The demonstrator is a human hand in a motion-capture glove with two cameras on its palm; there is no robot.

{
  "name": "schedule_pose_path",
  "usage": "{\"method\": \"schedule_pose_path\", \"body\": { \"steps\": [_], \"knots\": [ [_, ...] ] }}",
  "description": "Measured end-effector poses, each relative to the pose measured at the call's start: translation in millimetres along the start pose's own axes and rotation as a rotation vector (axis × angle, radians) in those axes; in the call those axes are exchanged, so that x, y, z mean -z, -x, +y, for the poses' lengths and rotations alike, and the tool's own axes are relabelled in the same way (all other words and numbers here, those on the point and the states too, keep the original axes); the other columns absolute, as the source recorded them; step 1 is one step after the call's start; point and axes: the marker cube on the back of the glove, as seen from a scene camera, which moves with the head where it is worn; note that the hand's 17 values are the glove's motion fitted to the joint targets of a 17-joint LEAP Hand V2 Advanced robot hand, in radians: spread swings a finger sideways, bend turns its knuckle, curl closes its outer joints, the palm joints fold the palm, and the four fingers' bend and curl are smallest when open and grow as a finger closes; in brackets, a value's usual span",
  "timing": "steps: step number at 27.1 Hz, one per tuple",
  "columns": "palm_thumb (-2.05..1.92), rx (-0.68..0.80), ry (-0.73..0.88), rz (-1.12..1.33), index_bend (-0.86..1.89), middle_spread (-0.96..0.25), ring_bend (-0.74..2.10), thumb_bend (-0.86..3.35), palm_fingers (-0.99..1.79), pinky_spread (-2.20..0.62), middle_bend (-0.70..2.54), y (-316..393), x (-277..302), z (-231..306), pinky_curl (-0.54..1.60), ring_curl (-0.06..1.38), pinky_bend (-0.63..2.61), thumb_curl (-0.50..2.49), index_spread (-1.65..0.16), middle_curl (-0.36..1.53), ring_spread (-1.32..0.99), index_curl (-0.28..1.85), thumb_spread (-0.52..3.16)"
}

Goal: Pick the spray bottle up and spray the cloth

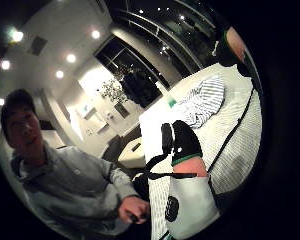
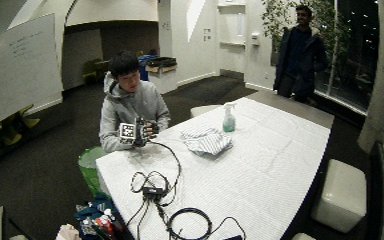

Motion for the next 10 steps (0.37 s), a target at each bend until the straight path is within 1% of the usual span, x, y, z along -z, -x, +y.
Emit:
{"method": "schedule_pose_path", "body": {
  "steps": [10],
  "knots": [
    [0.78, -0.013, -0.005, 0.008, 0.16, -0.1, 0.36, -0.02, 0.9, 0.02, 0.17, -5.7, 2.8, -3.3, 0.33, 0.37, 0.25, 0.47, -0.24, 0.36, -0.11, 0.37, 0.98]
  ]
}}
